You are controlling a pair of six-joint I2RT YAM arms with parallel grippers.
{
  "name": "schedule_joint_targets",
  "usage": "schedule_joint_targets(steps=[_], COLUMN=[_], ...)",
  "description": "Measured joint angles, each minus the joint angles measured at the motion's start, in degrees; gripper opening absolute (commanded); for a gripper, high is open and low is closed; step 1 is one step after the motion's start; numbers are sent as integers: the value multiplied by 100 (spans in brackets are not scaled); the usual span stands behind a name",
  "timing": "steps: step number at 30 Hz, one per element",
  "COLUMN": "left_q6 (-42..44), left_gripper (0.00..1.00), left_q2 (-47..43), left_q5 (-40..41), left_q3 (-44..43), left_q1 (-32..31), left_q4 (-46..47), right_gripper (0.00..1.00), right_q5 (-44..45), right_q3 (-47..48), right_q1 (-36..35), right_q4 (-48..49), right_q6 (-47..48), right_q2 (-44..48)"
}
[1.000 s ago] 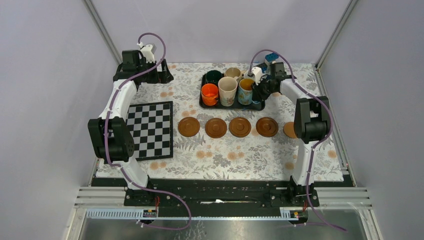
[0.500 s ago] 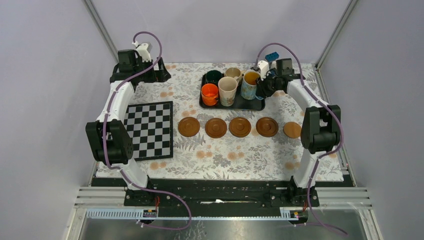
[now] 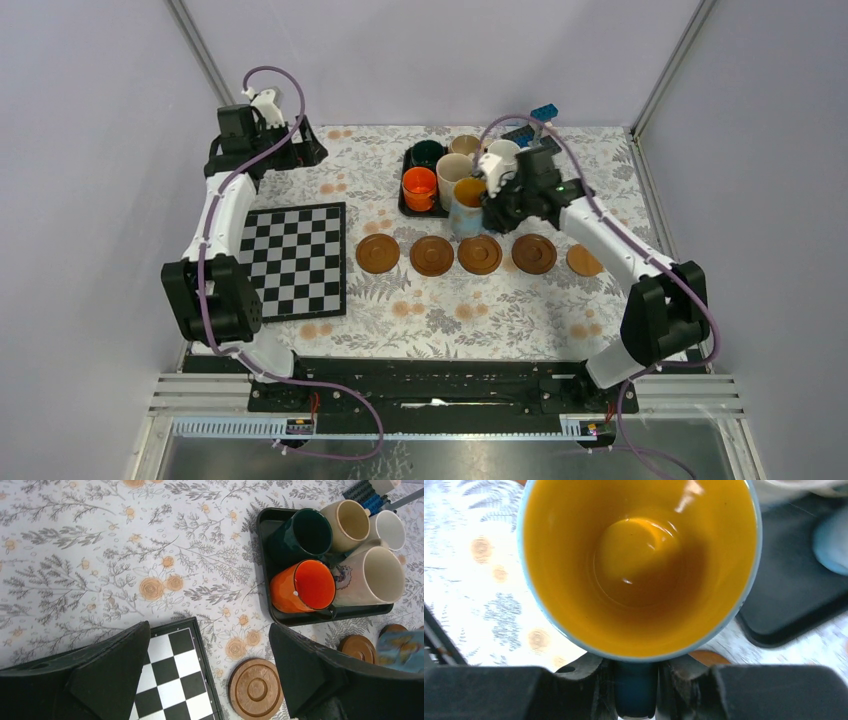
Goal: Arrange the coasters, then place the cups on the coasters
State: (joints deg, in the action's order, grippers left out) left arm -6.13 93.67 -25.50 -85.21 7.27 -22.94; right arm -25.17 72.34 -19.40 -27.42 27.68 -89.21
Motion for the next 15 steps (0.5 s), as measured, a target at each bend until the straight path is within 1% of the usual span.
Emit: schedule_joint_targets(steps=[4, 7, 15], left_q6=[-50, -125, -363], left_gripper=[99, 99, 99], left_q2=[-188, -330, -800], left_q5=[76, 164, 426], left_q3=[127, 146, 376], left_q1=[105, 173, 337], left_q4=[-7, -9, 11], right_gripper=[0, 0, 0], right_q5=[306, 645, 1720], right_q3=[-190, -177, 98], right_q1=[-992, -1569, -2487], right_q4=[350, 673, 1427], right_q6=[-422, -743, -1515], right_q2=[26, -105, -861])
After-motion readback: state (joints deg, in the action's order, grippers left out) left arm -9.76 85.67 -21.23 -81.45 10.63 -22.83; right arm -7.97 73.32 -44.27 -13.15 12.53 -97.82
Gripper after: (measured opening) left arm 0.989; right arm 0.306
